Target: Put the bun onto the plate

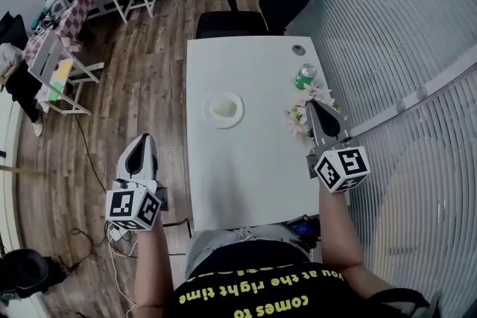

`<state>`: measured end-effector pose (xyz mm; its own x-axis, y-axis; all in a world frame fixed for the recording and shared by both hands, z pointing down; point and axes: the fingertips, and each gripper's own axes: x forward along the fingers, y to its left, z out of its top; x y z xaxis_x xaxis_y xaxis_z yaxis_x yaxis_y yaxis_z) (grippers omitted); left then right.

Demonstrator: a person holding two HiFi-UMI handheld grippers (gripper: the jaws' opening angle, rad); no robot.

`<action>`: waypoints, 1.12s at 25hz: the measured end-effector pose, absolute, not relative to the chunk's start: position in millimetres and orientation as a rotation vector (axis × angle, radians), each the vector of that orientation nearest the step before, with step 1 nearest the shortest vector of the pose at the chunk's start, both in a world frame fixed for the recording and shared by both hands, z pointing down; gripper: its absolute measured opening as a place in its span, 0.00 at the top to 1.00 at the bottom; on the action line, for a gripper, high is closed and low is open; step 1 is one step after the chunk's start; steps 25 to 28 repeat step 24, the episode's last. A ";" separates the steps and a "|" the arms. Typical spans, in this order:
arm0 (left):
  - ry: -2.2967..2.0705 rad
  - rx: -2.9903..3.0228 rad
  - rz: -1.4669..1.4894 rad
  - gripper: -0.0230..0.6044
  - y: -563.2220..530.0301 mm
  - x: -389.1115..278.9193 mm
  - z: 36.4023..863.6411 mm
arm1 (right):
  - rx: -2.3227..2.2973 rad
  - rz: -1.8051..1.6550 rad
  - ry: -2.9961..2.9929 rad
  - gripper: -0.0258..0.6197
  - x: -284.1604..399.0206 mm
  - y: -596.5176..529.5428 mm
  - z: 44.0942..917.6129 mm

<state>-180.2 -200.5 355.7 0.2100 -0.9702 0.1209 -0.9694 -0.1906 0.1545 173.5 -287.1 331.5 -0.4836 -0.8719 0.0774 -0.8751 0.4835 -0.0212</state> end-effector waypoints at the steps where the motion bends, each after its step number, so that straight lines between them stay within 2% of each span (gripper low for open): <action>1: -1.858 2.284 -0.006 0.96 -200.4 -180.1 355.6 | 1.564 0.087 -2.656 0.95 173.9 -286.5 331.5; 28: -1.855 2.279 -0.019 0.96 -190.4 -173.5 356.5 | 1.554 0.076 -2.666 0.95 176.3 -280.2 328.9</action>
